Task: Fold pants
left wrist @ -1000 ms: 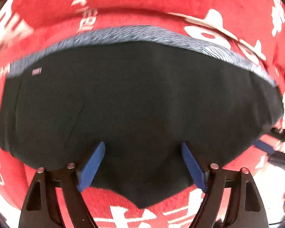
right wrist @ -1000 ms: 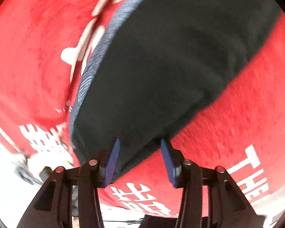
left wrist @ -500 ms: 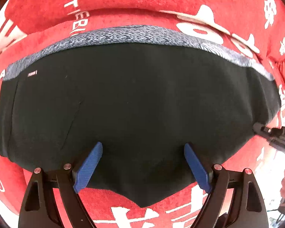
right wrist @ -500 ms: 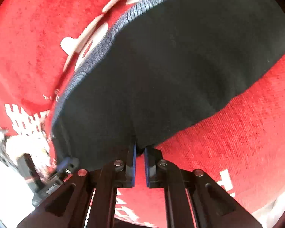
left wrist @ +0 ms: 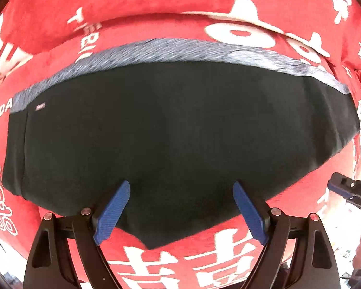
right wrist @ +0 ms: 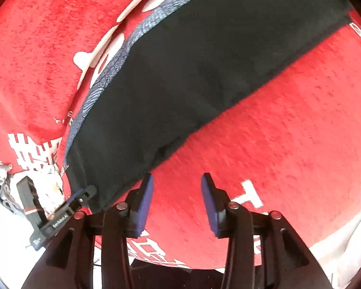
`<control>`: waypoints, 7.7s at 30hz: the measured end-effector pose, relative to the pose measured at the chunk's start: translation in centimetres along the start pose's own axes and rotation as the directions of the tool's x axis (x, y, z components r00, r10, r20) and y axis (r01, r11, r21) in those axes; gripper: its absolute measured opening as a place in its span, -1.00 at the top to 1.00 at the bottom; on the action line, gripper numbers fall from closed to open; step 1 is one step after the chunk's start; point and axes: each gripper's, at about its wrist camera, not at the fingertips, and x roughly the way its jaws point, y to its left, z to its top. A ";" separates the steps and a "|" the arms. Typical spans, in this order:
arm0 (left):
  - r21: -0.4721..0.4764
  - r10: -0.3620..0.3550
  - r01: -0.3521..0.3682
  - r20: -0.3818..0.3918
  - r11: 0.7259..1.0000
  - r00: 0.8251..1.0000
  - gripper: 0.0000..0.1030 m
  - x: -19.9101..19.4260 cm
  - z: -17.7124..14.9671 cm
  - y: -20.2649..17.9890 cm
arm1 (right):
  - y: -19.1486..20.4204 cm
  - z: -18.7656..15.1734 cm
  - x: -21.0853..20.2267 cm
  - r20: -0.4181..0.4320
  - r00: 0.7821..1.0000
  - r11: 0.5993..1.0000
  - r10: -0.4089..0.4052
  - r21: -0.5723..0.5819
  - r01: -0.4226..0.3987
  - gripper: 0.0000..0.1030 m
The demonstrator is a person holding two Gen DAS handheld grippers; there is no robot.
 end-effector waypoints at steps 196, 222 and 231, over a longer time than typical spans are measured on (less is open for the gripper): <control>0.118 -0.480 0.479 -0.026 0.870 0.877 0.71 -3.9 6.1 -7.3 | 8.9 3.0 -0.7 0.196 0.978 0.873 -0.070 -0.462 0.155 -0.01; -0.025 -0.417 0.416 -0.039 0.909 0.908 0.83 -1.1 2.9 -3.4 | 14.1 1.5 9.1 -0.126 0.991 0.926 0.034 -0.369 -0.079 0.93; -0.026 -0.415 0.414 -0.024 0.910 0.910 0.82 -1.2 2.9 -3.3 | 14.1 5.2 1.2 0.039 0.997 0.870 0.062 -0.492 -0.034 0.44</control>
